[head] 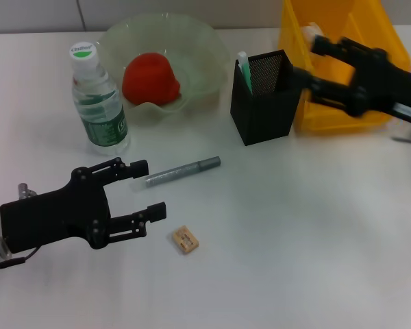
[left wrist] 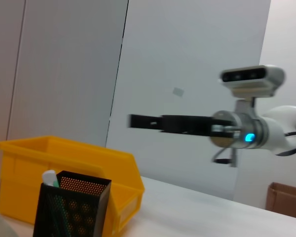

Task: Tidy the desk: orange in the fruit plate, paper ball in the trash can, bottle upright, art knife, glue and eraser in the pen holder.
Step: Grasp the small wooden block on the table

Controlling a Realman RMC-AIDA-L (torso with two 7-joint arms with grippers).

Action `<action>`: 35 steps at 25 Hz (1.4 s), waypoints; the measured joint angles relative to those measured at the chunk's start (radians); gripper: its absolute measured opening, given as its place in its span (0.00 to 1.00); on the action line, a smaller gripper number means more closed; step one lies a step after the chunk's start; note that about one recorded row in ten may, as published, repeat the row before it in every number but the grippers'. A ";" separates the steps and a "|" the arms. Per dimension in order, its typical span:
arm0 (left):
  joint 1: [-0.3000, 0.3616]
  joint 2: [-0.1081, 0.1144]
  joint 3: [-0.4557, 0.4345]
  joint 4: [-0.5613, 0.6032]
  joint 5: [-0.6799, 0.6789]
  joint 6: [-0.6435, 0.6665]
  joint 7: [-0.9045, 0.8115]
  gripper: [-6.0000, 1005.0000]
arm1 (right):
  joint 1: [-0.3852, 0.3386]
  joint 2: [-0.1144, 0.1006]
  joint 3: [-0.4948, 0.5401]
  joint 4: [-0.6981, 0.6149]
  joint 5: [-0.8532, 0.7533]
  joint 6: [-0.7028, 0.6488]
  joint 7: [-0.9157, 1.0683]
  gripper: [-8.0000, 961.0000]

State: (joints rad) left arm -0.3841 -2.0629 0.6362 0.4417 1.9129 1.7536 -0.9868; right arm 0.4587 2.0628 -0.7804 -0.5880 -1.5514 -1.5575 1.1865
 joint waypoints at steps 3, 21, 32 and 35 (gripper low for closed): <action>-0.003 -0.001 0.001 -0.001 0.000 0.001 0.000 0.78 | -0.070 -0.013 0.007 -0.055 0.000 -0.111 0.026 0.84; -0.011 0.000 -0.003 -0.012 0.000 0.017 -0.011 0.78 | -0.173 -0.043 0.198 -0.152 -0.289 -0.463 0.006 0.84; -0.012 -0.002 0.002 -0.012 0.000 0.022 -0.014 0.78 | -0.170 -0.028 0.194 -0.137 -0.418 -0.341 -0.102 0.84; -0.018 -0.002 0.002 -0.012 0.002 0.022 -0.021 0.78 | -0.168 -0.017 0.194 -0.106 -0.467 -0.299 -0.172 0.84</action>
State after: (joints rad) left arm -0.4024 -2.0647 0.6382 0.4295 1.9149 1.7757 -1.0080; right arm 0.2908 2.0454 -0.5868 -0.6942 -2.0182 -1.8562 1.0146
